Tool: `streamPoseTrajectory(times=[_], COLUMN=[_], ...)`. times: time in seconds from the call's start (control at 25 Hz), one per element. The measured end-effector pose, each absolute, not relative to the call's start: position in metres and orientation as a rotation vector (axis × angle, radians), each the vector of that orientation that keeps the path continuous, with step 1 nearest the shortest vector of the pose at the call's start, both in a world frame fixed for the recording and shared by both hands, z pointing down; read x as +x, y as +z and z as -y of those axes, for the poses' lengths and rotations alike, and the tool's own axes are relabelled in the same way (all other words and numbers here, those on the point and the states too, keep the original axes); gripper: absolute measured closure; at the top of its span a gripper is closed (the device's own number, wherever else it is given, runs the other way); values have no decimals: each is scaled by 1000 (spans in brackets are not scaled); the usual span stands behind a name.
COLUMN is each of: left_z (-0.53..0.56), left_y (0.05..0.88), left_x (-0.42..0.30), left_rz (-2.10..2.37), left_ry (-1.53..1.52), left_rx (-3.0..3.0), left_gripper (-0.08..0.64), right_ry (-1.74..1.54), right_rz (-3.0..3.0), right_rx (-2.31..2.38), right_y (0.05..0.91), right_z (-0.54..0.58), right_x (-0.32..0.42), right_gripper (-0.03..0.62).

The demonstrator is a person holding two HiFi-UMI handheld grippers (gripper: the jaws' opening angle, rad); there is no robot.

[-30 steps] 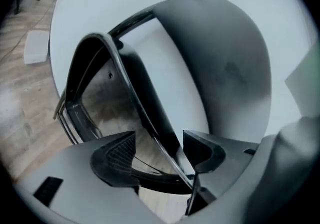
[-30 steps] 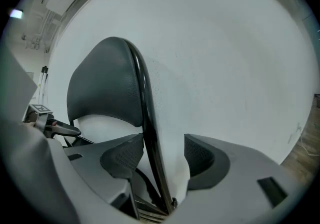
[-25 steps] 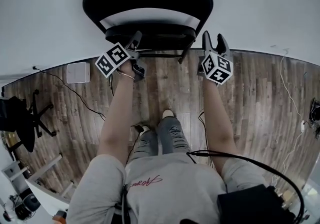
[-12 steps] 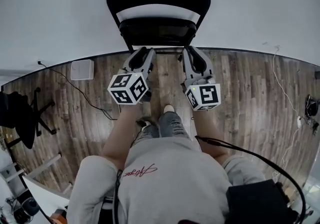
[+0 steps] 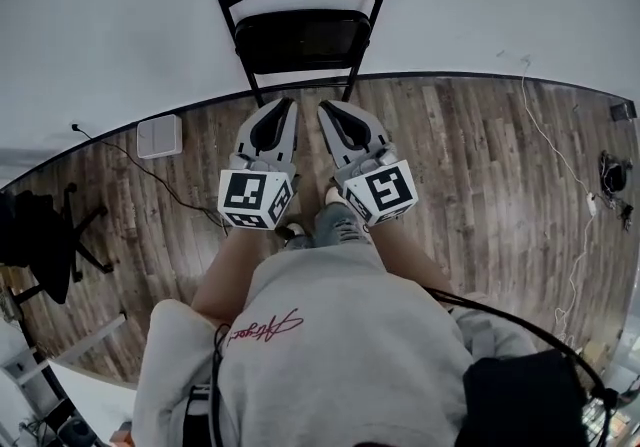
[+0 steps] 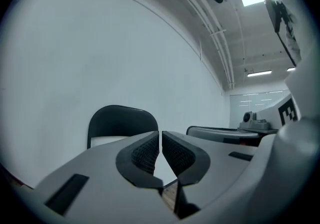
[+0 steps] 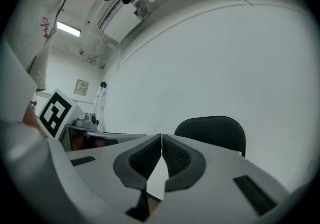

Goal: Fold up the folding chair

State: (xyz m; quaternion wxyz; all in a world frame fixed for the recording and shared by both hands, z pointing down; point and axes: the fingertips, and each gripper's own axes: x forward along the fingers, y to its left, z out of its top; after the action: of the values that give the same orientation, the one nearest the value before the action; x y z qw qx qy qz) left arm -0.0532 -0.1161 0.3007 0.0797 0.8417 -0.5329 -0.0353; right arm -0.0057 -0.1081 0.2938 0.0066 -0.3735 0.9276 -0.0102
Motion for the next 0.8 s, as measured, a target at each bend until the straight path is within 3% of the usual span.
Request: streamPoseTrajectory(times=[0.8], left_z=[61], left_y=[282], left_x=[-41], left_rz=[1545], left_ry=[-174], left_rx=[2554], left_gripper=[543], right_ry=[50], right_rz=[-2936], right_rx=[-1164], right_y=[285], right_z=[61], right_x=[8], right_gripper=[575])
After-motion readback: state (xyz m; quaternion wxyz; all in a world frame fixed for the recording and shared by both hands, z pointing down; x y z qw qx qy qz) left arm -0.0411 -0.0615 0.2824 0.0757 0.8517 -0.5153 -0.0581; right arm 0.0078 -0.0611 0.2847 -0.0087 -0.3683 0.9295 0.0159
